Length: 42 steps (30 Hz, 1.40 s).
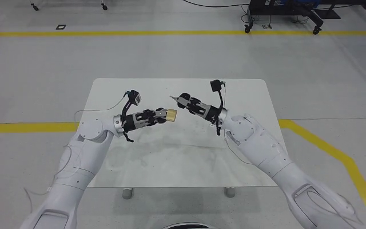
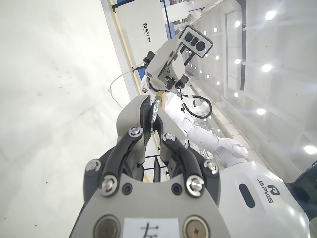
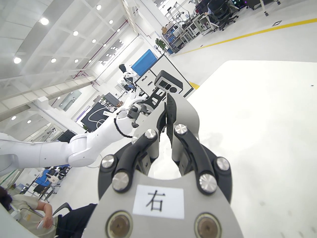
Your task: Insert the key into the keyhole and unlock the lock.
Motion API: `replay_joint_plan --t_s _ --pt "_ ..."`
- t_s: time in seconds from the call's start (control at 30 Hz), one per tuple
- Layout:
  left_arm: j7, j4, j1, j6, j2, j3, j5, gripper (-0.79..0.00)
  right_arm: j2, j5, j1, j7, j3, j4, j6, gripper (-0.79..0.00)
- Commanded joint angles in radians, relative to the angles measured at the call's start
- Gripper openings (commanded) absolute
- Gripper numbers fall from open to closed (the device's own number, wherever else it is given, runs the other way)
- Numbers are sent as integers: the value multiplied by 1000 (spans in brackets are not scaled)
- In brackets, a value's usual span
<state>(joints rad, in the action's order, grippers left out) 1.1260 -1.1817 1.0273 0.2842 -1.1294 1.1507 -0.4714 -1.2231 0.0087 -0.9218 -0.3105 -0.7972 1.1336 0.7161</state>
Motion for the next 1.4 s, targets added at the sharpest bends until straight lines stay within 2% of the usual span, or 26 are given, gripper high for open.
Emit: replay_joint_plan --t_s 0.0,0.4,0.63,0.8,1.0,1.1,1.23,1.33,1.37 --pt "-4 3 -3 -6 0 -5 11 -785 -4 9 5 -23 4 -5 13 -785" --pt "-20 16 -13 -5 -5 -15 4 -785 -24 73 20 -135 16 -35 42 -785" --pt "-56 18 -14 -56 -6 -18 6 -785 -29 152 20 -231 17 -41 75 -785" --pt "-82 32 -18 -157 -9 -19 -30 -785 -22 176 14 -218 -31 -68 113 -785" --pt "-118 57 -35 -372 -19 -29 -135 -785 13 124 -39 -159 -149 -57 145 -785" --pt "-139 53 -56 -451 -28 -48 -164 -785 34 92 -84 -131 -218 -34 140 -785" --pt "-170 56 -101 -549 -44 -97 -165 -785 62 57 -164 -101 -310 19 135 -785" --pt "-136 64 -152 -617 -56 -169 -104 -785 79 39 -224 -95 -369 75 126 -785" --pt "-136 64 -152 -617 -56 -169 -104 -785 81 38 -230 -96 -374 81 123 -785"
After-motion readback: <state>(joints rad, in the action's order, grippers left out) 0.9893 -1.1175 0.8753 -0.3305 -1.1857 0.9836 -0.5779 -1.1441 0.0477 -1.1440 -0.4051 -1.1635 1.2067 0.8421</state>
